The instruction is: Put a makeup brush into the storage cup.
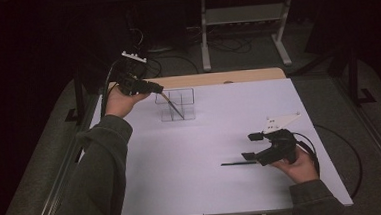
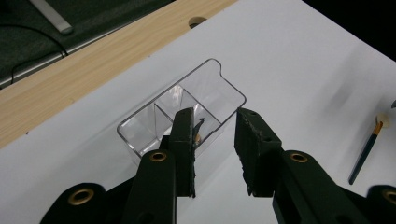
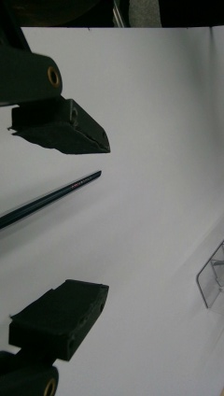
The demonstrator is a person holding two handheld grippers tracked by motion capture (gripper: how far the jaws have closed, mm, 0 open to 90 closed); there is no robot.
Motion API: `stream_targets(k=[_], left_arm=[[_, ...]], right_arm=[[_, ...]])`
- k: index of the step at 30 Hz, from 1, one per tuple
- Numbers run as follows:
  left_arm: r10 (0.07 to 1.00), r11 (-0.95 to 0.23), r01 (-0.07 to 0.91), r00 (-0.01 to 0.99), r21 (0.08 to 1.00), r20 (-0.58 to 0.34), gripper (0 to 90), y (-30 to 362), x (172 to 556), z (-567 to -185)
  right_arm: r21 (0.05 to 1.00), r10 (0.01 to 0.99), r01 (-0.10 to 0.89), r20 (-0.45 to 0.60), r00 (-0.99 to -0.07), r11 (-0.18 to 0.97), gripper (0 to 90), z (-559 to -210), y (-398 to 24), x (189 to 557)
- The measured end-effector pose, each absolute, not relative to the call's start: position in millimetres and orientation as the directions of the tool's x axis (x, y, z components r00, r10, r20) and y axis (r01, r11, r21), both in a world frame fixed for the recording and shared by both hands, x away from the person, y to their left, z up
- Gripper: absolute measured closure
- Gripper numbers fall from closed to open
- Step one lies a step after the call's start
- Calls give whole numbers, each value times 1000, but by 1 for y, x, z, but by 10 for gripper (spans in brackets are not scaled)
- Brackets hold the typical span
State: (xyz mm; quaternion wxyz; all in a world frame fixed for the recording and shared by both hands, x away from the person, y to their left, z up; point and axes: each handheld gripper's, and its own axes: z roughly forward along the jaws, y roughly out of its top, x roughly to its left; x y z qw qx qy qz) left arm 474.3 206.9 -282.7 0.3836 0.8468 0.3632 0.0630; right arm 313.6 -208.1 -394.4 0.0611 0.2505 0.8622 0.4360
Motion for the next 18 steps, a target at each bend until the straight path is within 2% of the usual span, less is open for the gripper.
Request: stream_targets(k=[18], left_arm=[[636,-456,536,755,711,-160,648,205,462,-274]], right_arm=[[783,484,388,128,-865,486,248,-395,-211,314]])
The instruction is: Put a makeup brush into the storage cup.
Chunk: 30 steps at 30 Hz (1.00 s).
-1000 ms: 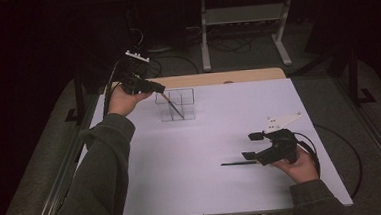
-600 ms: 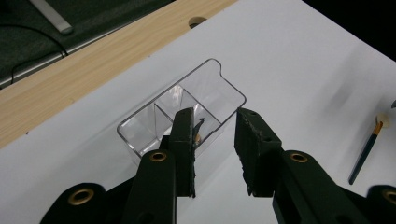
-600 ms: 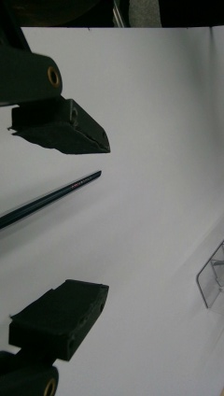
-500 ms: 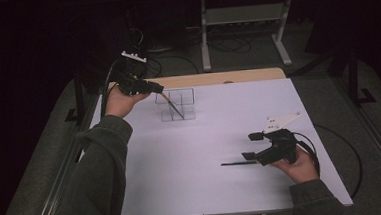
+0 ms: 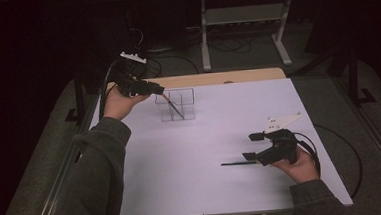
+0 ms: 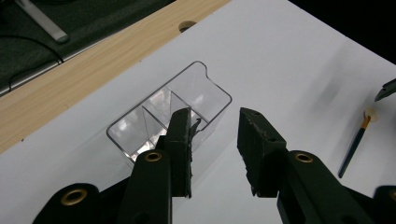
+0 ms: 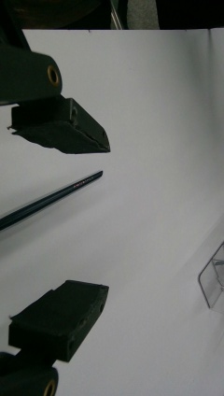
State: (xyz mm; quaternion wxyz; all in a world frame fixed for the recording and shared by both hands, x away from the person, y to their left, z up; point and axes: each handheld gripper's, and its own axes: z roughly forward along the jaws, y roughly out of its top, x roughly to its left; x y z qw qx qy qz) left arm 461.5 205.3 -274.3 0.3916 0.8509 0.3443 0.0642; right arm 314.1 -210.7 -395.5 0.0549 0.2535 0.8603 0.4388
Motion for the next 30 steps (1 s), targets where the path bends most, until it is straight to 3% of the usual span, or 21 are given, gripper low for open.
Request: stream_targets(k=[30], left_arm=[[575,-513,494,805,702,-146,573,200,421,-279]], right_arm=[[773,481,391,128,-867,499,245,-397,-211,313]])
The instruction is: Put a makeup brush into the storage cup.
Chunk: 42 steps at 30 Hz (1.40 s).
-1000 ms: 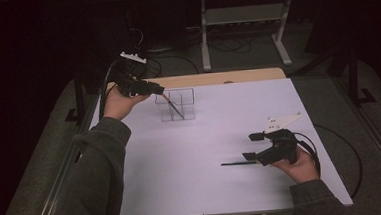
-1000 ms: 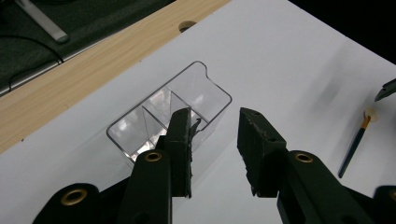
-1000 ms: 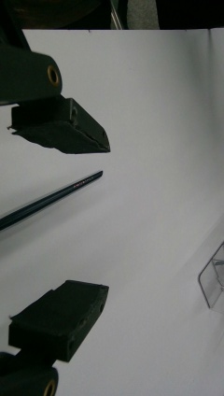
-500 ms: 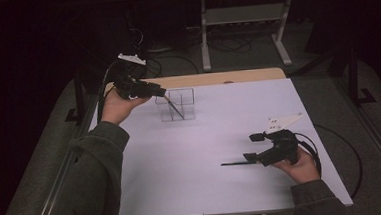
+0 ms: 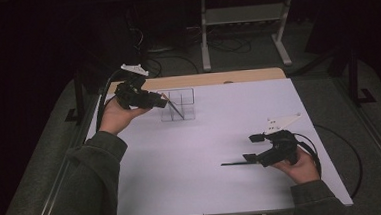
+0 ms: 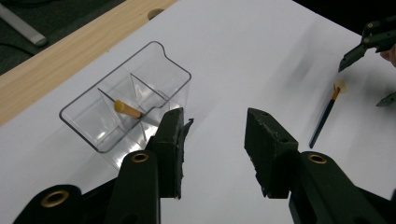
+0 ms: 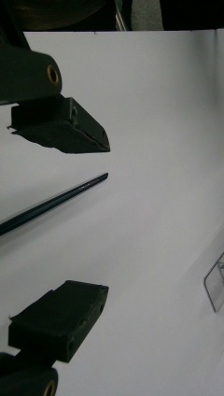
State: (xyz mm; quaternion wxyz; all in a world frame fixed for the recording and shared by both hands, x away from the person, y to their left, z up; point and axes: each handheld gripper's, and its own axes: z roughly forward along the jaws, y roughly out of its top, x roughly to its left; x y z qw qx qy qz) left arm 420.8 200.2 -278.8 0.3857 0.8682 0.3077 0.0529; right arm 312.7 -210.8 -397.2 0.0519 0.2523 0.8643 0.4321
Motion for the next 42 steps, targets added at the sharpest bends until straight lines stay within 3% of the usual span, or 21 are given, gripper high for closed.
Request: stream_targets(k=[19,42], left_arm=[[537,-539,462,832,704,-136,551,197,399,-293],[463,-583,410,877,702,-127,532,166,385,-303]], right_arm=[[768,480,395,130,-868,505,249,-396,-213,314],[750,476,400,129,-870,527,283,-397,-231,313]])
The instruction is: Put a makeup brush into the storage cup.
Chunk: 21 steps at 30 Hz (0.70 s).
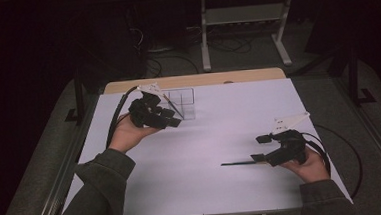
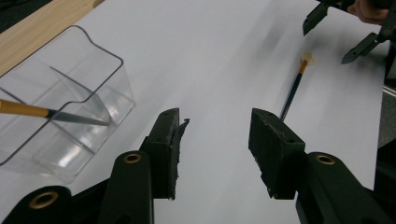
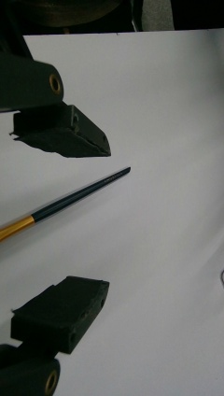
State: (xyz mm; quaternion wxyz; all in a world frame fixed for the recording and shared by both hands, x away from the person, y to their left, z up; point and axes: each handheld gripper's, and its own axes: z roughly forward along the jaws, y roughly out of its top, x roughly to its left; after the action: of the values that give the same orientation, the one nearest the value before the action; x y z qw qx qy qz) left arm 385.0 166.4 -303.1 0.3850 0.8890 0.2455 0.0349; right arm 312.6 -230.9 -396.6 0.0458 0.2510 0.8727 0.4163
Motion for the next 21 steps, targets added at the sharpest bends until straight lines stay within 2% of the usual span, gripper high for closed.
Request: stream_targets(k=[21], left_arm=[[413,-613,370,903,698,-117,509,148,377,-308]], right_arm=[[730,459,388,115,-881,562,323,-398,-236,313]])
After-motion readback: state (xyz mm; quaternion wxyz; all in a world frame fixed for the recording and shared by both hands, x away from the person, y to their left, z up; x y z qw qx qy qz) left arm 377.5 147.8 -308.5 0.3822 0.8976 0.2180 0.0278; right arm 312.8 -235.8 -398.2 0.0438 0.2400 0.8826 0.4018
